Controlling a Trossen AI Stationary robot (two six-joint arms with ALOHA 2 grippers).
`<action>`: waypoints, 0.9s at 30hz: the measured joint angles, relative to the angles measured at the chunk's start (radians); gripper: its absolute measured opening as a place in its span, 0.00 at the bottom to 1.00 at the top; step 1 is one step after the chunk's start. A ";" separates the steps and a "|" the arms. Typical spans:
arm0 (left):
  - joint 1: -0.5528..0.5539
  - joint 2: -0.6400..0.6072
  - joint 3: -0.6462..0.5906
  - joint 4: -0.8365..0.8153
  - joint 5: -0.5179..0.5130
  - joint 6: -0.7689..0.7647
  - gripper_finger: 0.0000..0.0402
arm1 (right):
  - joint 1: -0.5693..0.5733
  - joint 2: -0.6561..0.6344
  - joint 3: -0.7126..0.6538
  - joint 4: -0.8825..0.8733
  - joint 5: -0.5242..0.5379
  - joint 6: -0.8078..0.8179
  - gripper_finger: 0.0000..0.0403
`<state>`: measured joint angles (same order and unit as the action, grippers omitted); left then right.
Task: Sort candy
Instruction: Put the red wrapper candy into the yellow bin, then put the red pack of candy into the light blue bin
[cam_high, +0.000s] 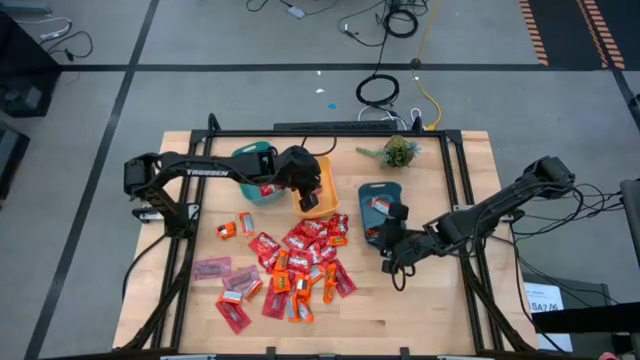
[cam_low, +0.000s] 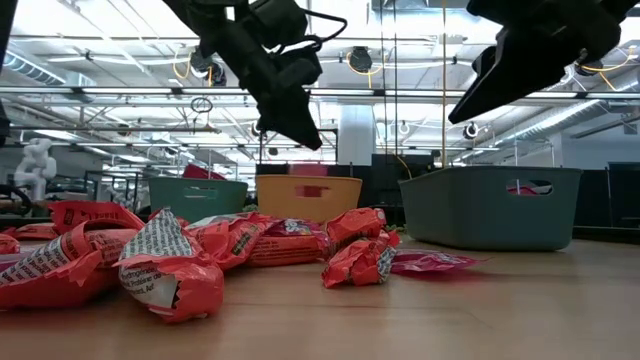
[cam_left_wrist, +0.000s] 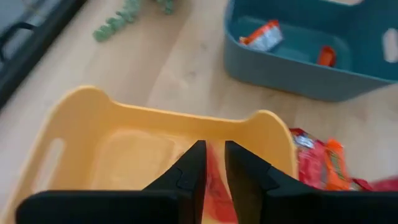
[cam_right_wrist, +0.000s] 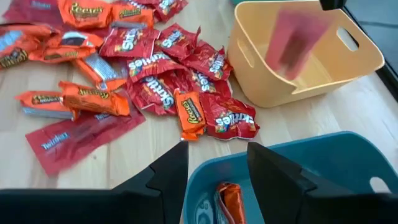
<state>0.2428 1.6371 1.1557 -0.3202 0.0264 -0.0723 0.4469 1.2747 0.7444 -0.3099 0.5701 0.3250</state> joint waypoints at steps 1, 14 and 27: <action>0.000 0.000 0.000 -0.007 0.000 0.000 0.21 | 0.000 0.003 0.000 -0.001 0.000 -0.004 0.39; 0.000 -0.070 0.093 -0.241 -0.047 0.029 0.46 | 0.000 0.005 0.000 0.029 0.000 -0.005 0.39; -0.101 -0.400 -0.119 -0.611 -0.085 -0.268 0.47 | 0.000 0.005 0.000 0.061 0.000 -0.027 0.39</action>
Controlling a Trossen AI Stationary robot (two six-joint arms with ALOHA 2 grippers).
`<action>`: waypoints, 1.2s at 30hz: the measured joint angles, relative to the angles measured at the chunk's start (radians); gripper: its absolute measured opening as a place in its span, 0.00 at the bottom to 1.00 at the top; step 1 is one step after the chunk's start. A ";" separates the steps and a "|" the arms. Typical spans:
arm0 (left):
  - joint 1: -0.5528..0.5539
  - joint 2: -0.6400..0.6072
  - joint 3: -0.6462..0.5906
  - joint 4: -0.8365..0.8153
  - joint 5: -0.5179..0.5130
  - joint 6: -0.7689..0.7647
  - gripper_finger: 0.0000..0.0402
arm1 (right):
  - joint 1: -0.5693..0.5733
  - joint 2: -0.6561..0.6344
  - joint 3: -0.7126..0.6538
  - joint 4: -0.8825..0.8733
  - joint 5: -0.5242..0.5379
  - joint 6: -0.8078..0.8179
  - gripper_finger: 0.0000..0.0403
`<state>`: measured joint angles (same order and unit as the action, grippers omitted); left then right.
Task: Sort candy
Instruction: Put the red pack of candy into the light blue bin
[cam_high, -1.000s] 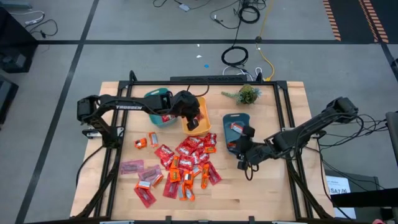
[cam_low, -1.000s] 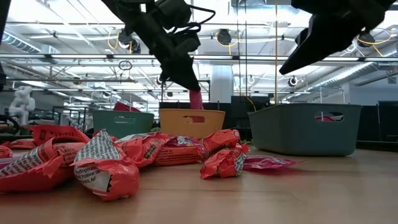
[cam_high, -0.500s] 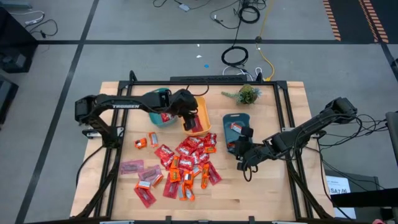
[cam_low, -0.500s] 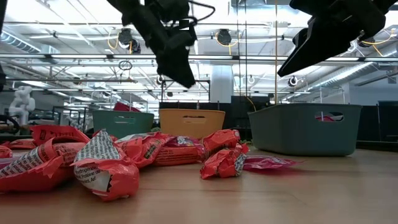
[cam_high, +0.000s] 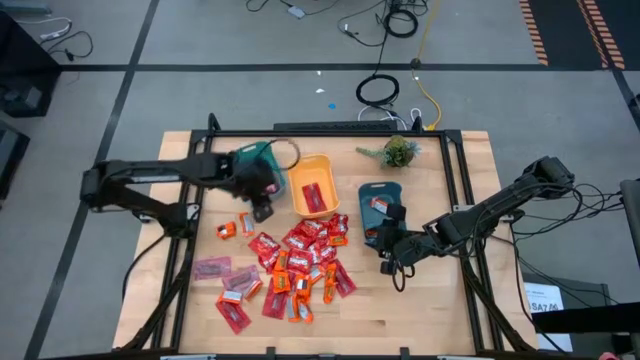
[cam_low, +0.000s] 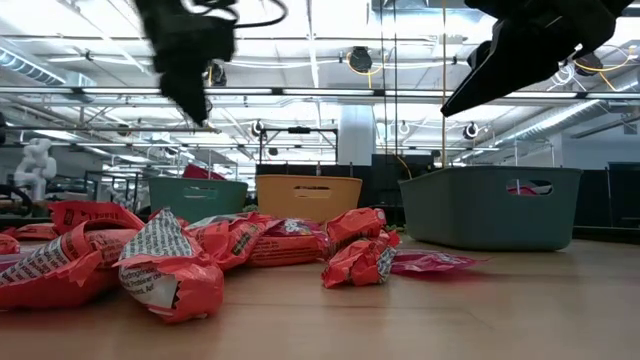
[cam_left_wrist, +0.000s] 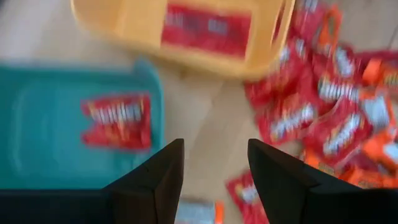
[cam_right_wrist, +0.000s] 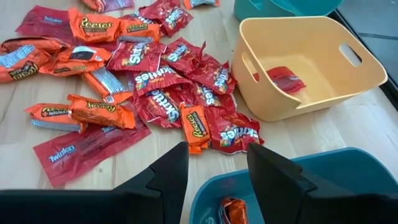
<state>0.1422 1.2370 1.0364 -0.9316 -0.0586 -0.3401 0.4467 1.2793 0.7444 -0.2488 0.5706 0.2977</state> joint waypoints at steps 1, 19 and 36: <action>-0.019 -0.031 -0.039 0.004 -0.023 -0.043 0.47 | 0.000 0.000 0.000 0.000 0.000 0.000 0.39; -0.285 -0.257 -0.260 -0.098 -0.184 -0.478 0.47 | 0.000 0.000 0.000 0.051 0.000 0.004 0.39; -0.571 -0.232 -0.260 0.022 -0.240 -0.681 0.47 | 0.000 0.000 0.000 0.051 0.000 0.008 0.39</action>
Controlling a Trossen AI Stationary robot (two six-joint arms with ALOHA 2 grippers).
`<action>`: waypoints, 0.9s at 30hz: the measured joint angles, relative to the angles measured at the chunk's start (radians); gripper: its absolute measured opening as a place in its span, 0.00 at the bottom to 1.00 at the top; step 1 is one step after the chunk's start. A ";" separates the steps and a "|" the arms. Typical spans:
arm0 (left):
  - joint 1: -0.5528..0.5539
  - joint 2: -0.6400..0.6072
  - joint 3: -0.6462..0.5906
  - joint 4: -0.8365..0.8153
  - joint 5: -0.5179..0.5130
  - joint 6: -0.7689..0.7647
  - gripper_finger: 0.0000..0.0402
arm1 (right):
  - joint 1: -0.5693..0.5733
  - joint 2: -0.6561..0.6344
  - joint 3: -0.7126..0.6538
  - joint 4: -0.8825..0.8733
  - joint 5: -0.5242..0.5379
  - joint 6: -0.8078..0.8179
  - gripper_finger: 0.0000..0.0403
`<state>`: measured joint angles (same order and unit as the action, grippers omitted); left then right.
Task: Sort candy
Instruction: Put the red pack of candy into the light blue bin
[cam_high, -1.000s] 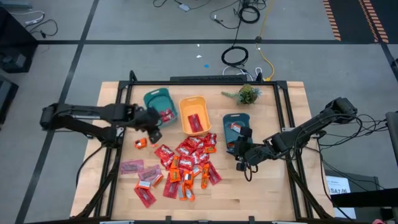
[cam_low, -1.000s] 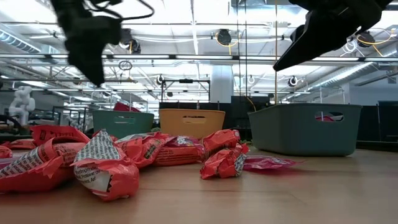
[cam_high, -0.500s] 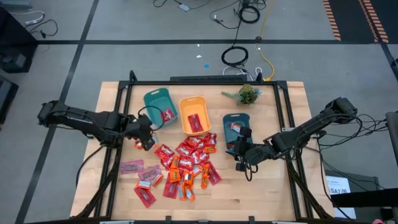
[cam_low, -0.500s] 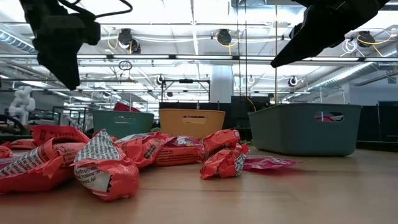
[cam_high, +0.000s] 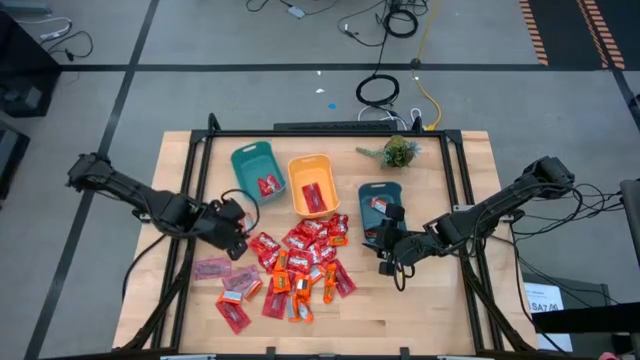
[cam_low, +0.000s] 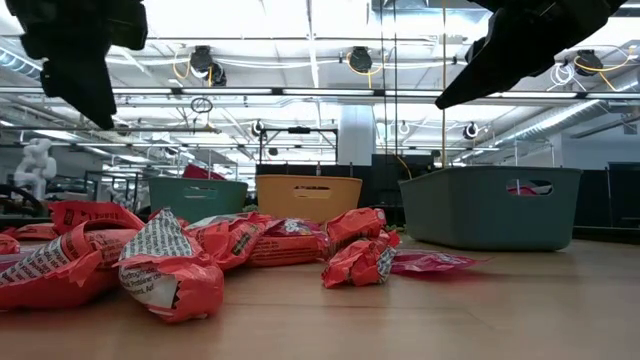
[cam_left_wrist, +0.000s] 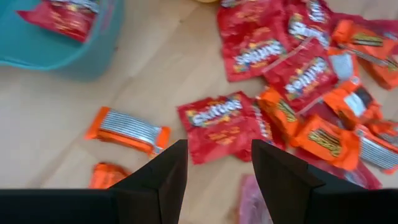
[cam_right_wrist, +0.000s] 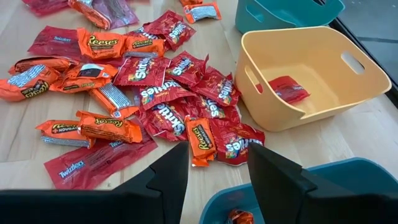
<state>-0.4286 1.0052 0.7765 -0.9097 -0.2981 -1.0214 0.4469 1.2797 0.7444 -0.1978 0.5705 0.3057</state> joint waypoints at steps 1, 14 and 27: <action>-0.015 0.013 0.000 0.006 0.000 -0.012 0.47 | 0.000 0.000 0.000 0.000 0.000 0.008 0.39; -0.125 0.207 0.039 0.041 0.000 -0.047 0.47 | 0.000 0.000 0.000 -0.001 -0.167 0.053 0.39; -0.122 0.283 0.040 0.042 -0.019 0.022 0.47 | 0.000 0.000 0.000 -0.001 -0.210 0.052 0.39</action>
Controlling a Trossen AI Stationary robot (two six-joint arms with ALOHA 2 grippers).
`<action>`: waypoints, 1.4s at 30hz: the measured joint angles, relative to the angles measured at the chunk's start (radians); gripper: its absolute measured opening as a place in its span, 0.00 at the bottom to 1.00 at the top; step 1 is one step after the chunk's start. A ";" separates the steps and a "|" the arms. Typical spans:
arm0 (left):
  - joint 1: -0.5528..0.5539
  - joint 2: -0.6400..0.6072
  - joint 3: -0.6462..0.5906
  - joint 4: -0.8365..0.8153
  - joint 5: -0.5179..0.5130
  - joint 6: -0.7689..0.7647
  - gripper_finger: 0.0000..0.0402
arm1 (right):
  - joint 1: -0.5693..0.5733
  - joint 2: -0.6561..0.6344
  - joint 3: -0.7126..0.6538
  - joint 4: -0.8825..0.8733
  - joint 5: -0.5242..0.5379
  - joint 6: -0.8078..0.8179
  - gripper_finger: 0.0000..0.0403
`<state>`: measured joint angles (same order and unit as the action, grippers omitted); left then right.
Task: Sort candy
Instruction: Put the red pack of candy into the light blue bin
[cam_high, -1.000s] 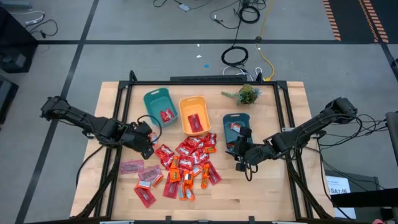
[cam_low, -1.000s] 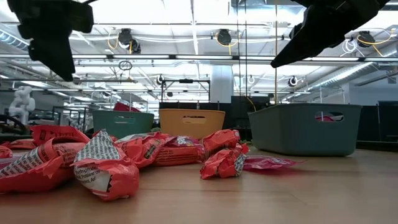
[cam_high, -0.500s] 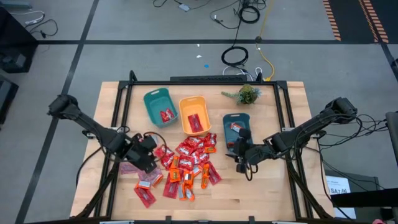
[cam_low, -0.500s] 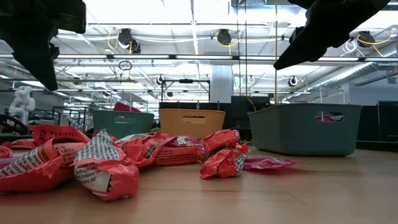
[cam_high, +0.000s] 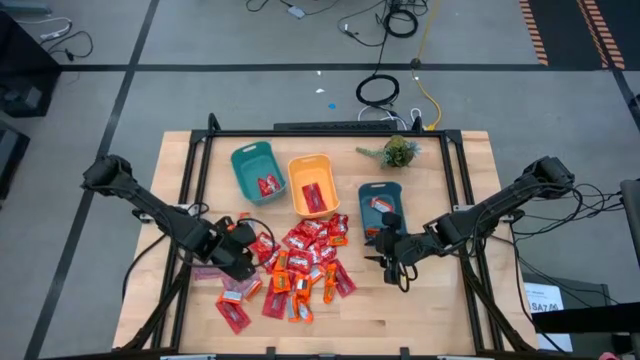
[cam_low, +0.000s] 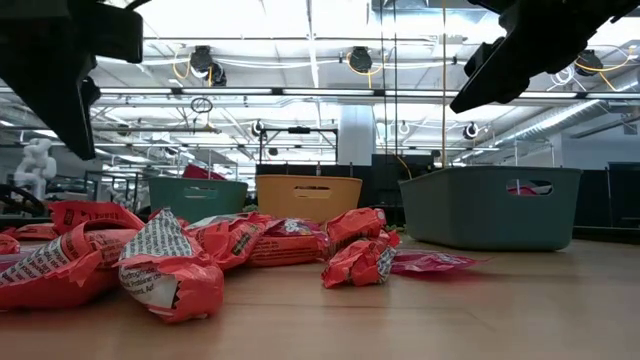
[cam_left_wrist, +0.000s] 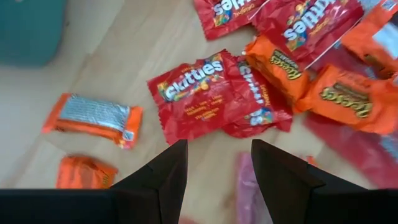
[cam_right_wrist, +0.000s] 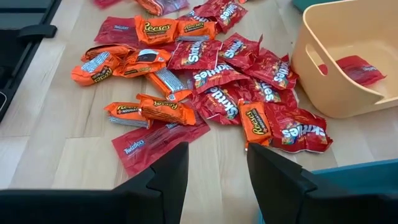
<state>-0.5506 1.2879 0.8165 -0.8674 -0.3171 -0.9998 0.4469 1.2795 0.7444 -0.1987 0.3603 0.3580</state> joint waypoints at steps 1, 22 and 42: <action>0.003 0.013 -0.002 -0.001 -0.003 0.028 0.47 | 0.000 0.000 0.000 0.000 0.000 -0.001 0.39; 0.113 0.117 -0.003 0.085 -0.053 0.229 0.47 | 0.000 0.000 0.000 -0.001 0.004 -0.008 0.39; 0.220 0.117 -0.004 0.223 0.047 0.361 0.47 | 0.000 0.000 0.000 0.000 0.004 -0.015 0.39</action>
<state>-0.3306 1.4048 0.8124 -0.6441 -0.2703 -0.6388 0.4465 1.2797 0.7444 -0.1989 0.3641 0.3431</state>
